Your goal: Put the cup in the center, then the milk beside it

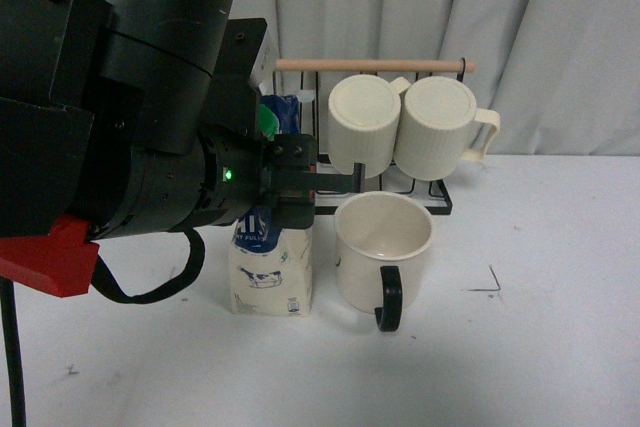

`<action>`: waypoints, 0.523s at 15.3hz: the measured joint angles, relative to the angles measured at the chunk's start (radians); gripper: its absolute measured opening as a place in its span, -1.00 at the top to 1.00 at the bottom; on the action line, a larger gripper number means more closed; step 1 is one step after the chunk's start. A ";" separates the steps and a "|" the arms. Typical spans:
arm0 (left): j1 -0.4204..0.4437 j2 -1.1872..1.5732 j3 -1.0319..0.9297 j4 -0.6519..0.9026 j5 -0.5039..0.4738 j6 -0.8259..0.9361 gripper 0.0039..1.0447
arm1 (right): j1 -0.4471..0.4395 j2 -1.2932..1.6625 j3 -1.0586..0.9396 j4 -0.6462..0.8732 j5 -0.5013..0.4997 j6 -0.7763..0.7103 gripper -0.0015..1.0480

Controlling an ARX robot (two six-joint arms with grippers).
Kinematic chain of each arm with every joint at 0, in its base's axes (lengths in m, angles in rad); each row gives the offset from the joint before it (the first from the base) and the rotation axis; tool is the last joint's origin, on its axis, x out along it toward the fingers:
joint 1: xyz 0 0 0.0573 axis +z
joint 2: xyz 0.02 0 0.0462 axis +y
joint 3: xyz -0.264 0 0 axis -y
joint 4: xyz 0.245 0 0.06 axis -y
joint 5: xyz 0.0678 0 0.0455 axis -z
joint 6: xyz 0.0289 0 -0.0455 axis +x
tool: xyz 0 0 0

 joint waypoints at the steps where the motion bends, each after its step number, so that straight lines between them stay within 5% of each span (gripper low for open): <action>1: -0.002 -0.010 -0.002 -0.008 0.016 -0.010 -0.04 | 0.000 0.000 0.000 0.000 0.000 0.000 -0.87; 5: -0.034 -0.202 -0.040 -0.089 0.010 -0.023 -0.87 | 0.000 0.000 0.000 0.000 0.000 0.000 -0.87; 8: -0.029 -0.416 -0.080 -0.180 -0.024 -0.003 -0.88 | 0.000 0.000 0.000 0.000 0.000 0.000 -0.87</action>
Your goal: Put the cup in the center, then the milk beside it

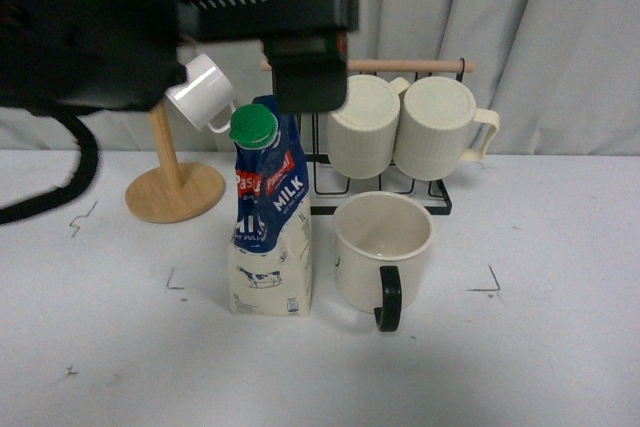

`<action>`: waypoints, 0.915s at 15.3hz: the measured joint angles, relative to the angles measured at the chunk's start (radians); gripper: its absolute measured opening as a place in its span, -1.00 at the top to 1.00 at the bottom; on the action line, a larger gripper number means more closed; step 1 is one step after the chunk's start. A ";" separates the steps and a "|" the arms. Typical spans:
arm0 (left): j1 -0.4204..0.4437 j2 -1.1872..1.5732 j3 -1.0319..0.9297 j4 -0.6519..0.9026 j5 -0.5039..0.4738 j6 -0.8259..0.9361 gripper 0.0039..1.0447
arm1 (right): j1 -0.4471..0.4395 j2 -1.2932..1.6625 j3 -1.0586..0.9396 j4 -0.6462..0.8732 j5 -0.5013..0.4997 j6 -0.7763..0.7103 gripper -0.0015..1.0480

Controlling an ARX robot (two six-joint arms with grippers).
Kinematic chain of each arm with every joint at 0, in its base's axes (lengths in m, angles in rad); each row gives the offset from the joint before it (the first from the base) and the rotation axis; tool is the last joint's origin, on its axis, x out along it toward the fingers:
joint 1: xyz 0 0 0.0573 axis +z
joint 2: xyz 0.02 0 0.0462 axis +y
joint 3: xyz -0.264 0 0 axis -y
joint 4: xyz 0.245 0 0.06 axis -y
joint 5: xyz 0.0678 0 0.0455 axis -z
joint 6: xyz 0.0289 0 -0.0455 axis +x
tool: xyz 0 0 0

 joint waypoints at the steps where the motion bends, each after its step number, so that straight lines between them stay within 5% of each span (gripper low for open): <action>1: 0.024 -0.079 -0.015 -0.050 -0.027 0.013 -0.88 | 0.000 0.000 0.000 0.000 0.000 0.000 -0.87; 2: 0.055 -0.158 -0.026 -0.094 -0.056 0.034 -0.88 | 0.000 0.000 0.000 0.000 0.000 0.000 -0.87; 3: 0.083 -0.235 -0.111 0.116 -0.145 0.087 -0.70 | 0.000 0.000 0.000 0.000 0.000 0.000 -0.87; 5: 0.222 -0.495 -0.322 0.260 -0.110 0.185 -0.22 | 0.000 0.000 0.000 0.000 0.000 0.000 -0.87; 9: 0.341 -0.666 -0.563 0.294 0.021 0.215 0.86 | 0.000 0.000 0.000 0.000 0.000 0.000 -0.87; 14: 0.468 -0.848 -0.694 0.256 0.166 0.218 0.97 | 0.000 0.000 0.000 0.000 0.000 0.000 -0.87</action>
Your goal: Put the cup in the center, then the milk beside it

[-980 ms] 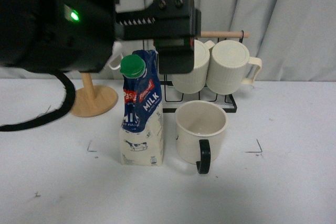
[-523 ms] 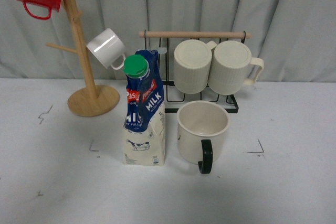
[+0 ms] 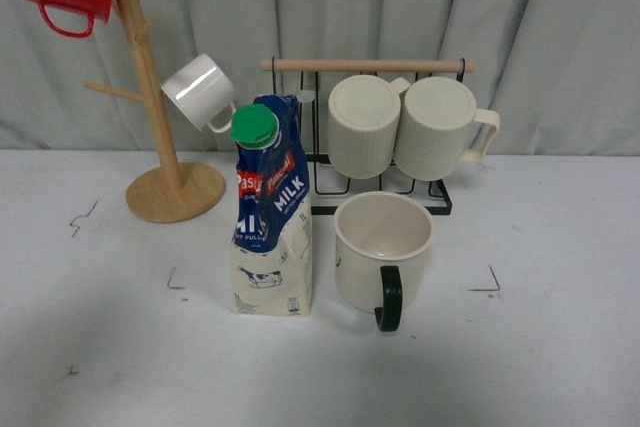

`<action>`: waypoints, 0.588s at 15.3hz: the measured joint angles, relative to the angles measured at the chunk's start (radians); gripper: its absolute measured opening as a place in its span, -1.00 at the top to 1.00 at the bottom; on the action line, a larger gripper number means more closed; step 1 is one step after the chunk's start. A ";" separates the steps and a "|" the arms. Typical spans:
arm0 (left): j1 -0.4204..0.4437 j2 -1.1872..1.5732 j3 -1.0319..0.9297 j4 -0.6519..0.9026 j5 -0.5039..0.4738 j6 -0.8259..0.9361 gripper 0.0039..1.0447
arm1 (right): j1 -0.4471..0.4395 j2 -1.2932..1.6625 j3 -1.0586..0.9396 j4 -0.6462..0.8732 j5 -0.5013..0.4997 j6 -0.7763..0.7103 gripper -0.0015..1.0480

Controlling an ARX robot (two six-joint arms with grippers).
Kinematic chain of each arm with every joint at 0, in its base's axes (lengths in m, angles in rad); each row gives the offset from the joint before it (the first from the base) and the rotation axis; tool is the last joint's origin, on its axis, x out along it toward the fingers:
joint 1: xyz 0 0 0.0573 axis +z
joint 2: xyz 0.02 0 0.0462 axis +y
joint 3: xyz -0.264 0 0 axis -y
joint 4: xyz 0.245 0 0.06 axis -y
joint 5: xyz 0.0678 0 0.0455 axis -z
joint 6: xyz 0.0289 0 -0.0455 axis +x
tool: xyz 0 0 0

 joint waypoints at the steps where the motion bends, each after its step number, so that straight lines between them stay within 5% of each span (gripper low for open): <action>1: 0.047 -0.027 -0.012 -0.011 0.013 0.000 0.97 | 0.000 0.000 0.000 0.000 0.000 0.000 -0.87; 9: 0.042 -0.223 -0.085 -0.122 0.029 0.001 0.97 | 0.000 0.000 0.000 0.000 0.000 0.000 -0.87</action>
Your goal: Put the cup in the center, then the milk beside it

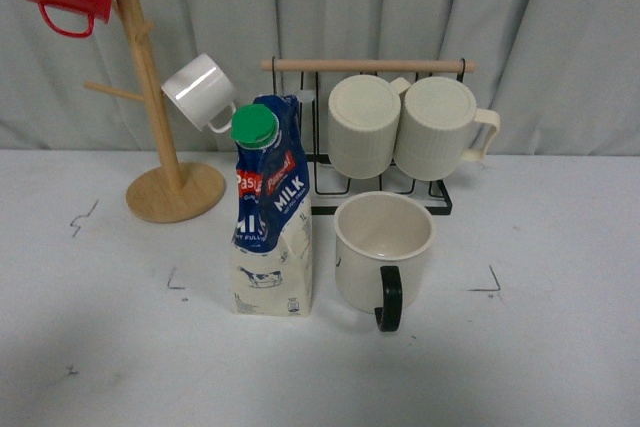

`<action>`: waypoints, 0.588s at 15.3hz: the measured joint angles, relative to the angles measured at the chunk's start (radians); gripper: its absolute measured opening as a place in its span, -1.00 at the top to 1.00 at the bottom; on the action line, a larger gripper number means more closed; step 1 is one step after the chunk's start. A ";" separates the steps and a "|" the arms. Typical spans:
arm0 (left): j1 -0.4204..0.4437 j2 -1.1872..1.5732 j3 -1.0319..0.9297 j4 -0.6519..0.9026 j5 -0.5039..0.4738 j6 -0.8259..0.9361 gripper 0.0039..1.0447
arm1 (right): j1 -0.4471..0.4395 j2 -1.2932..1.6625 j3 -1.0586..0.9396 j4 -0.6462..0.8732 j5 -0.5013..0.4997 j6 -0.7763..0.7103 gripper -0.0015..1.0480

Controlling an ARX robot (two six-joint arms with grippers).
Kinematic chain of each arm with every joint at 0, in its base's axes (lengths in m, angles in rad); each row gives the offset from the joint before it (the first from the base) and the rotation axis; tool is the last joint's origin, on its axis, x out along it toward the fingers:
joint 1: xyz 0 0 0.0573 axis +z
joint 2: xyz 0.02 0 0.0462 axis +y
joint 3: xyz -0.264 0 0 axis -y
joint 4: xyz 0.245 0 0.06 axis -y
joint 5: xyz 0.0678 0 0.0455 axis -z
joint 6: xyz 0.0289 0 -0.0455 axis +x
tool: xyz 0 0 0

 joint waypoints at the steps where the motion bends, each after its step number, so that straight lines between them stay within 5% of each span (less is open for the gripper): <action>1: 0.000 -0.018 -0.021 -0.002 0.001 0.000 0.97 | 0.000 0.000 0.000 0.000 0.000 0.000 -0.87; 9: 0.000 -0.151 -0.021 -0.128 0.000 0.000 0.97 | 0.000 0.000 0.000 0.000 0.000 0.000 -0.87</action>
